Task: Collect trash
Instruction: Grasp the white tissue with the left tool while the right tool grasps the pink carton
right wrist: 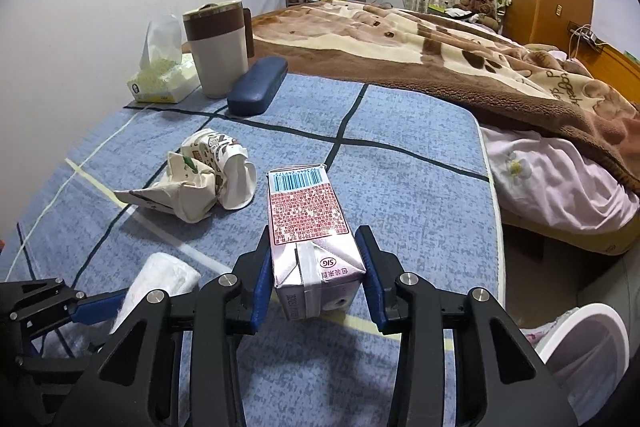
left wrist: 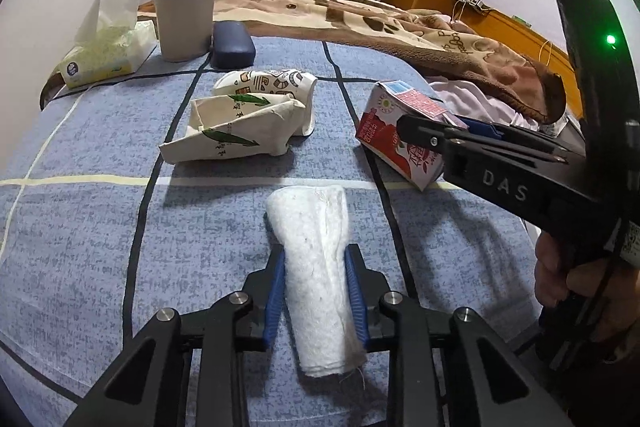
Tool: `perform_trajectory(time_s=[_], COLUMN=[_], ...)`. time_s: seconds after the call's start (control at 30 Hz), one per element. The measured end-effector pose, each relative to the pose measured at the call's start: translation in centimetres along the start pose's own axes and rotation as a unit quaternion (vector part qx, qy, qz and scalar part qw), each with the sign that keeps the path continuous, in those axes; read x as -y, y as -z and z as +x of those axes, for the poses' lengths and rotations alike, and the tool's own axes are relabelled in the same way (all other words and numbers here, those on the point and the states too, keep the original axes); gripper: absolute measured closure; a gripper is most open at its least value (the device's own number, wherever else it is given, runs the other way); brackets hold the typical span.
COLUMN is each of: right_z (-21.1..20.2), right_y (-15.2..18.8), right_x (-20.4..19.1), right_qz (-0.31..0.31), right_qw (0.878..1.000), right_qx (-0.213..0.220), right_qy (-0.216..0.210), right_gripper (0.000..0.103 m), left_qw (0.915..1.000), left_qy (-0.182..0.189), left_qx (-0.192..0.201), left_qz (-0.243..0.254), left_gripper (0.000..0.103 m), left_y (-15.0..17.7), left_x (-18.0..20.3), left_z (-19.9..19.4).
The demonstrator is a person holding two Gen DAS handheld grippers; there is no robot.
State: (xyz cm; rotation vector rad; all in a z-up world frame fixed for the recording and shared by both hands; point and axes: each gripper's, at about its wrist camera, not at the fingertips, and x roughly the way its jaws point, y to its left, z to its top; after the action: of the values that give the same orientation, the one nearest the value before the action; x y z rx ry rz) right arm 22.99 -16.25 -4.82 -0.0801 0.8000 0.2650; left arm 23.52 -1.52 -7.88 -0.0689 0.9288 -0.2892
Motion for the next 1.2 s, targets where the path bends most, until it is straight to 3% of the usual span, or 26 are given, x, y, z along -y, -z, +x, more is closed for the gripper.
perform_trajectory(time_s=[0.63, 1.2], right_z=[-6.2, -13.4], right_y=[1.4, 5.0], right_x=[1.3, 4.6], right_qz=[0.032, 0.075], right_qw=[0.998, 0.991], right_qx=[0.046, 0.092], right_qy=[0.012, 0.063], right_gripper=[0.063, 0.063], left_qw=[0.9984, 0.993], left_qy=[-0.002, 0.034], left_qx=[0.055, 0.097], left_qz=[0.01, 0.059], left_gripper=[0.074, 0.074], left_y=[0.6, 1.6], left_x=[1.9, 7.5], left_z=[-6.1, -10.9])
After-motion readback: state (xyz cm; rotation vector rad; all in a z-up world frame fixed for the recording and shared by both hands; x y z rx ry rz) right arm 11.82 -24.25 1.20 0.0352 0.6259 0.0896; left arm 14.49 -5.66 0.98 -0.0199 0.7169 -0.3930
